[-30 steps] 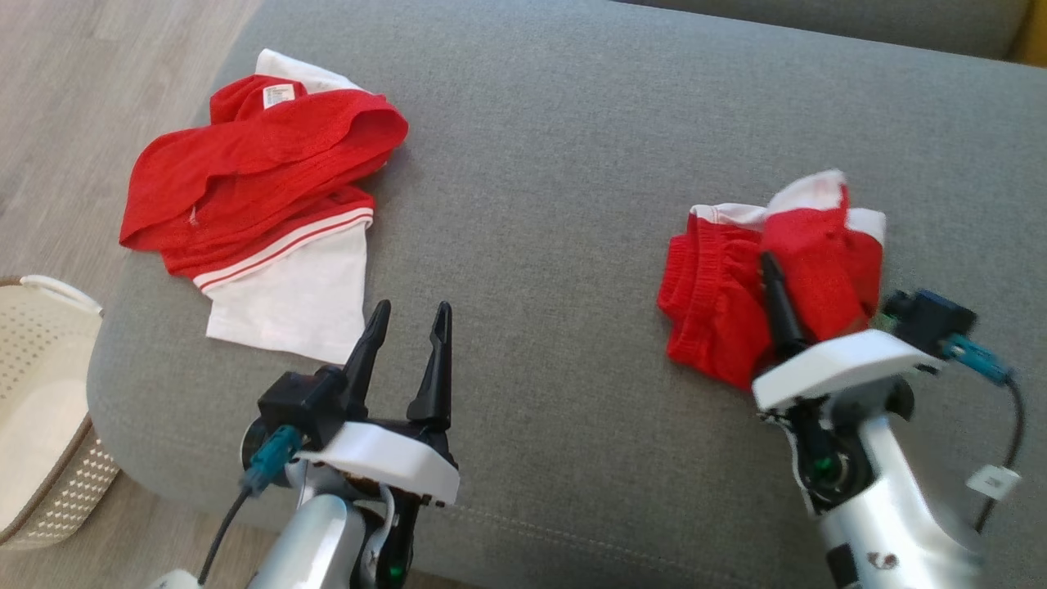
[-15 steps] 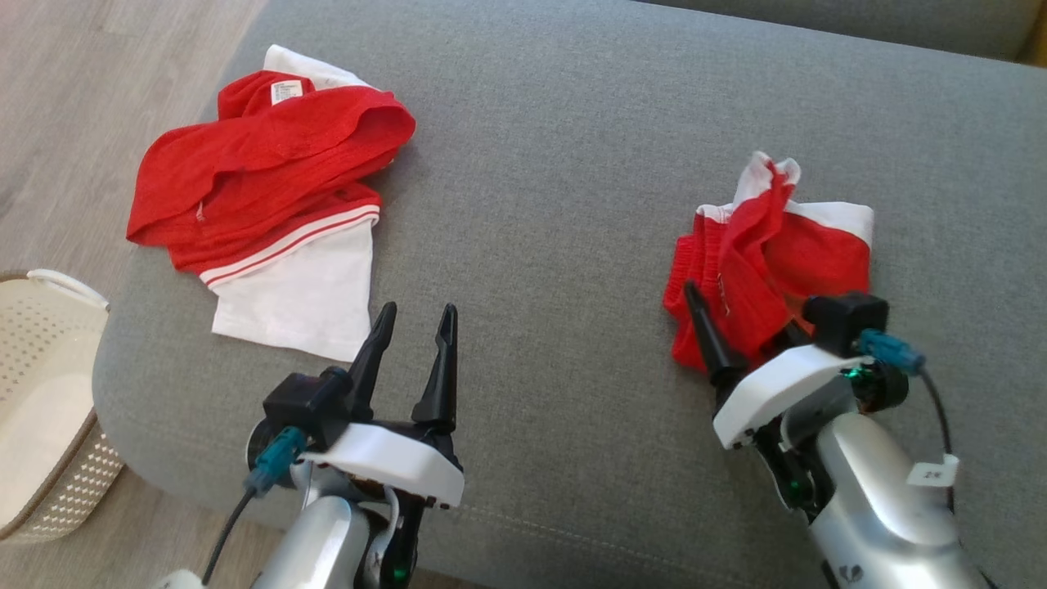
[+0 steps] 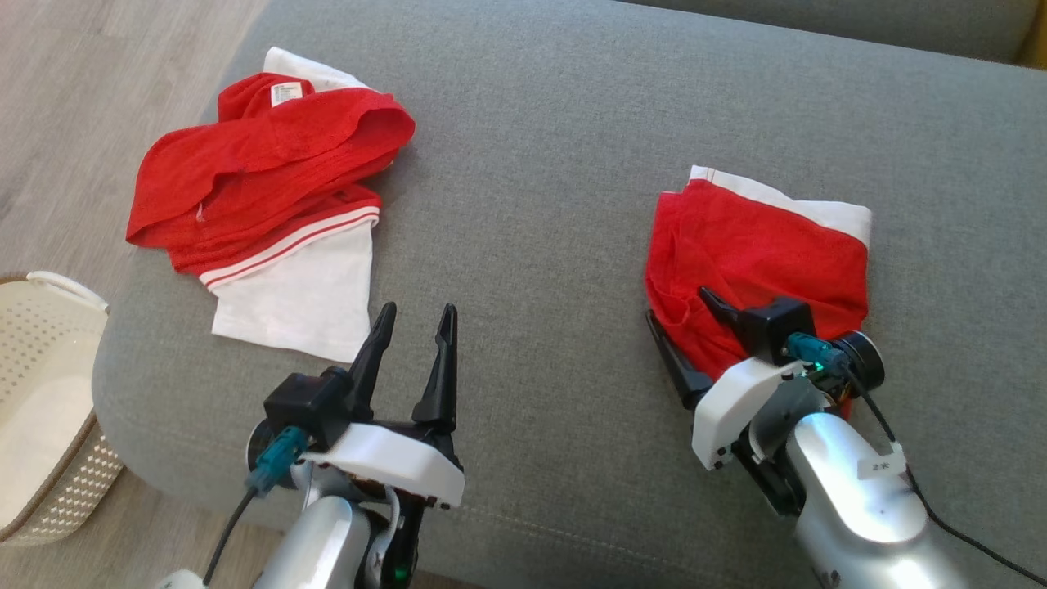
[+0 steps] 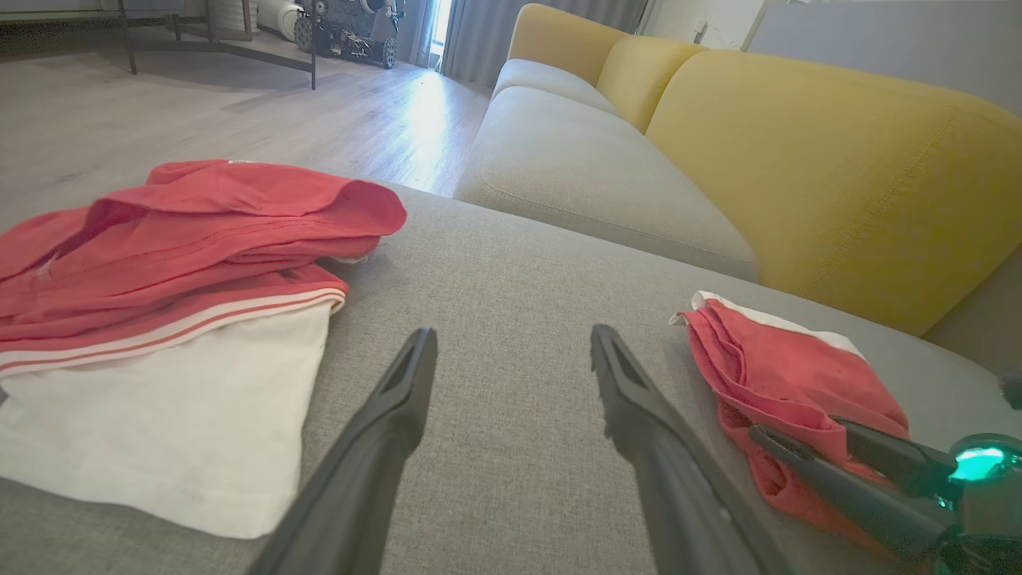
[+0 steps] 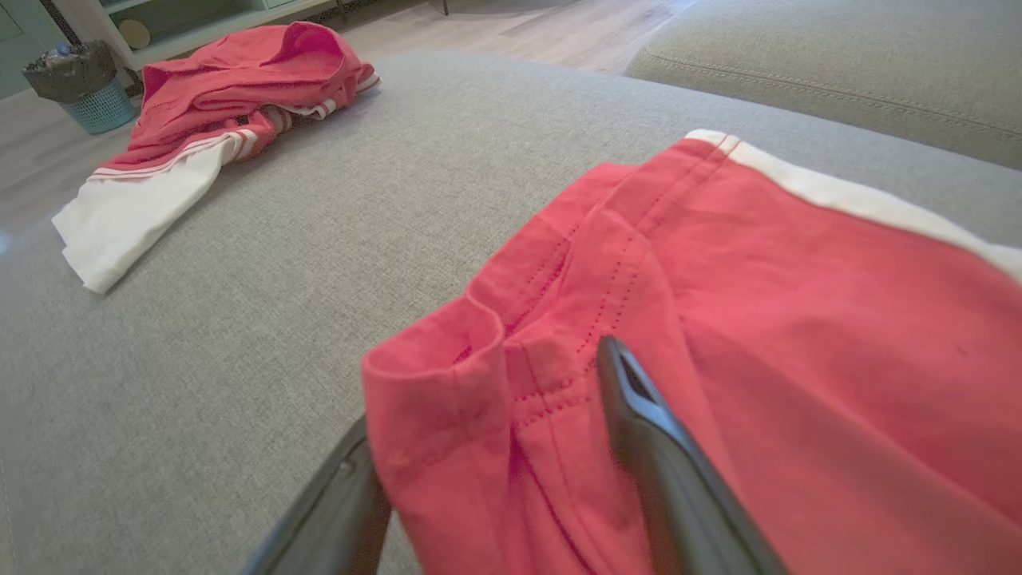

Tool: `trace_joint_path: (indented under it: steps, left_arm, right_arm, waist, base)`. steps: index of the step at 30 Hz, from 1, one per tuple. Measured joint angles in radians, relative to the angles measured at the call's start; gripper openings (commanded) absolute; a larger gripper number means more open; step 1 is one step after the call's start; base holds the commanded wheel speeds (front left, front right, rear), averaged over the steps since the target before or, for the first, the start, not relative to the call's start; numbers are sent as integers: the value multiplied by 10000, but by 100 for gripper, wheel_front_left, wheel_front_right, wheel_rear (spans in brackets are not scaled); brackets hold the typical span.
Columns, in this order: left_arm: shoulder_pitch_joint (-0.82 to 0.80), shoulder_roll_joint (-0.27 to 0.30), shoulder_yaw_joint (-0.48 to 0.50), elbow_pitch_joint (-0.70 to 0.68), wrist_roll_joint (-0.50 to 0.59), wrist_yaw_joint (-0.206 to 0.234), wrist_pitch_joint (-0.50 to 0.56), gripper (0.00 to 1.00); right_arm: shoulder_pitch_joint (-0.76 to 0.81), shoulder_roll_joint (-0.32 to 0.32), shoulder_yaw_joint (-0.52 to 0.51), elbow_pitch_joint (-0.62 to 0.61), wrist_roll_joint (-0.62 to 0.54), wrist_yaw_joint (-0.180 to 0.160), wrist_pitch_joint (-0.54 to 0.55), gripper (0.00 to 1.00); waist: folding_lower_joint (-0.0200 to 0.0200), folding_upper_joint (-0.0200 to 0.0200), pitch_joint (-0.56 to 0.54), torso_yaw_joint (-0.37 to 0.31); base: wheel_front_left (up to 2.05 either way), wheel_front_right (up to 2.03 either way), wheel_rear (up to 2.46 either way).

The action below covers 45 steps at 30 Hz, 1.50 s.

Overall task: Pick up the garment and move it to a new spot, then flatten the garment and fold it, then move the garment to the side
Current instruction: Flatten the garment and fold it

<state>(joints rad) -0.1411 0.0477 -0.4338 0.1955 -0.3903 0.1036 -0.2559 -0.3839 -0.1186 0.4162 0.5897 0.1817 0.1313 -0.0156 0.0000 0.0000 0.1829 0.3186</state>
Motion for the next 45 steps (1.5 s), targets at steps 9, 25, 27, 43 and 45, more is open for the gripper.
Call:
trace_joint_path:
  steps: [9,25,27,43,45]
  left_arm:
    - [5,0,69,13,10,19,2,100]
    - [186,2,290,-493,230,-71,0,100]
    - [188,2,293,-573,267,-67,0,100]
    - [639,6,313,-631,366,-82,0,100]
    - [639,6,313,-629,366,-82,2,100]
  right_arm:
    - [115,15,-529,-773,792,0,-261,100]
    - [2359,-174,-3940,-4491,-537,0,-1340,100]
    - [2680,86,-4324,-4638,-800,0,-1488,100]
    - [3407,715,-5045,-4721,-1290,0,-1839,100]
    - [3407,717,-5091,-4683,-1290,0,-1839,100]
  waist:
    - [0,0,-255,-230]
    - [0,0,-826,-1257]
    - [0,0,-817,-1330]
    - [0,0,-690,-1600]
    - [0,0,-673,-1562]
  base:
    - [0,0,0]
    - [0,0,0]
    - [0,0,0]
    - [0,0,0]
    - [0,0,0]
